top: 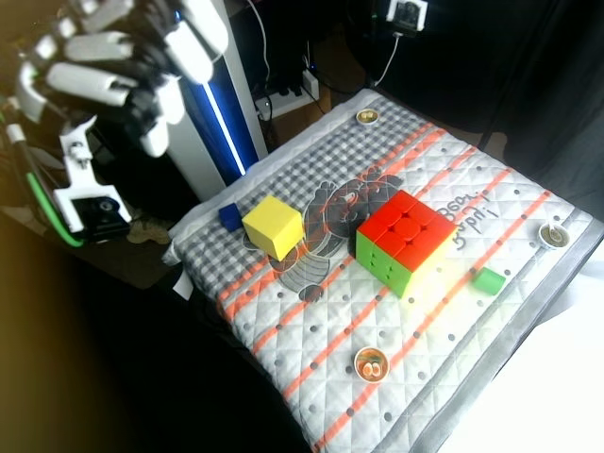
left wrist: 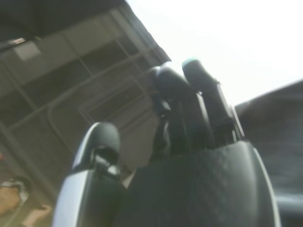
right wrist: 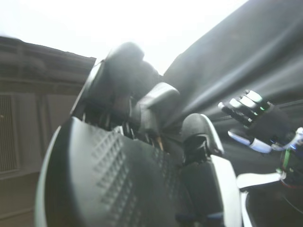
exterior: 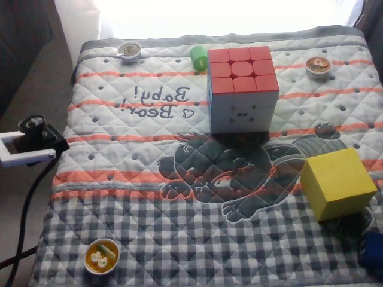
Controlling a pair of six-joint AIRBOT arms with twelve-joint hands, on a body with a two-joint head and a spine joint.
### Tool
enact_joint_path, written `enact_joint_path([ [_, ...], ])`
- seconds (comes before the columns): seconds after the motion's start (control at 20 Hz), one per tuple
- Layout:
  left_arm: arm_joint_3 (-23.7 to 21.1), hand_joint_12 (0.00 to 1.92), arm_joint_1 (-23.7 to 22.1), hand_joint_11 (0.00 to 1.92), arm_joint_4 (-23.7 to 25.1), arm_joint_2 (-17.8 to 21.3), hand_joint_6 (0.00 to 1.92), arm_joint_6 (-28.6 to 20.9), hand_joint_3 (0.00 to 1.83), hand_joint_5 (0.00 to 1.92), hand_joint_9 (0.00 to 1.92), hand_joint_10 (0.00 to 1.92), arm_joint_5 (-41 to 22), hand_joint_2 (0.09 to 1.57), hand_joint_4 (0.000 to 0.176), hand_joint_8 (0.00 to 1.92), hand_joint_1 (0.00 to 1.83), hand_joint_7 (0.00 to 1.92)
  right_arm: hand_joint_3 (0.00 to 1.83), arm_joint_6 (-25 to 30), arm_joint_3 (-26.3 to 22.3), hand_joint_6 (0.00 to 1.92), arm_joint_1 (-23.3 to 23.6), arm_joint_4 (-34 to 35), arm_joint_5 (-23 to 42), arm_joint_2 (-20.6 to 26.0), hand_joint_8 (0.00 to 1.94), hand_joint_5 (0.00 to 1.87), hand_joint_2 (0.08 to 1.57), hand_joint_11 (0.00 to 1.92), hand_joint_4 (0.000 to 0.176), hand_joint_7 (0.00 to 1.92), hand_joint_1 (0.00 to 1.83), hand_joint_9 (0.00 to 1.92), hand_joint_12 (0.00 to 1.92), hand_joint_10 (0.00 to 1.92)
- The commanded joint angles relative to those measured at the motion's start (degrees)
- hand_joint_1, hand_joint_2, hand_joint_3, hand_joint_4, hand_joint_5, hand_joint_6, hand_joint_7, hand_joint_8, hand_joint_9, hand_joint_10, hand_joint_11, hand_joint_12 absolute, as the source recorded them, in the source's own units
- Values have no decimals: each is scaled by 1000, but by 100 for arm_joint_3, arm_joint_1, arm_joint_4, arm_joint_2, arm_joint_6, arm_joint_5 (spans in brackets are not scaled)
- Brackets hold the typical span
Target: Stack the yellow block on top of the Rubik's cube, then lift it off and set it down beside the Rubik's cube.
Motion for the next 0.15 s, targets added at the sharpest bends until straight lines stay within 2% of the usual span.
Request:
enact_joint_path([
  [0.0,28,1921,-16,414,174,-26,1286,-123,8,0,486,1921,593,1329,38,1769,0,359,0,127,34,1920,59,-162,540,-28,1739,298,1537,1165,176,298,441,919,1921,1921],
  [0.05,37,1921,-8,545,172,-28,1434,-170,5,0,595,1921,593,1345,41,1845,0,437,0,275,69,1921,61,-141,540,-60,1746,297,1540,1261,176,293,443,1000,1921,1921],
  [0.1,39,1921,3,700,167,-28,1402,-187,8,0,704,1921,593,1381,39,1872,0,511,0,348,76,1921,56,-130,540,-62,1812,298,1545,1317,161,278,452,1001,1921,1921],
])
